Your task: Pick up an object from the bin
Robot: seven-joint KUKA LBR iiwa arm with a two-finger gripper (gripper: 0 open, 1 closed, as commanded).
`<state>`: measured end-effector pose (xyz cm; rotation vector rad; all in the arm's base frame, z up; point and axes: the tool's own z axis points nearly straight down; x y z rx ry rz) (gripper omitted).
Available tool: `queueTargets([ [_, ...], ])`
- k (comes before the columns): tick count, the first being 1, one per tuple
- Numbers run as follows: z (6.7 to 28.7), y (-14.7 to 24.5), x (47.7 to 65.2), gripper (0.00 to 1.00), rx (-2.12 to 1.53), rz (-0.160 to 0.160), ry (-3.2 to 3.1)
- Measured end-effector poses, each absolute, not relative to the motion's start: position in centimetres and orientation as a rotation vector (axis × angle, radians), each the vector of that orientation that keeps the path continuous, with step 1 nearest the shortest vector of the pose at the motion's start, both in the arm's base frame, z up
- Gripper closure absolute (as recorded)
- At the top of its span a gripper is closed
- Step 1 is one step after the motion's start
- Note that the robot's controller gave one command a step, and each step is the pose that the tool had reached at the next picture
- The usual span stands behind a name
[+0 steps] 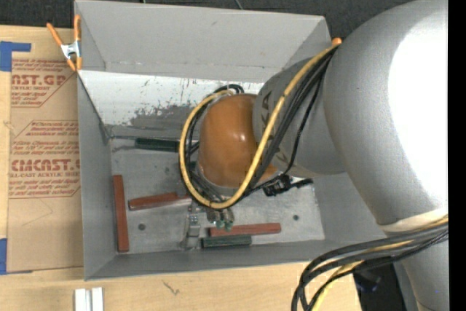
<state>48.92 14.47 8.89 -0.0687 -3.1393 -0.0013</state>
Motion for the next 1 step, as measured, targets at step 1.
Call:
queueTargets([
  [1, 9.23, 15.57, 50.84, 0.00, 0.191, 0.002, -3.133],
])
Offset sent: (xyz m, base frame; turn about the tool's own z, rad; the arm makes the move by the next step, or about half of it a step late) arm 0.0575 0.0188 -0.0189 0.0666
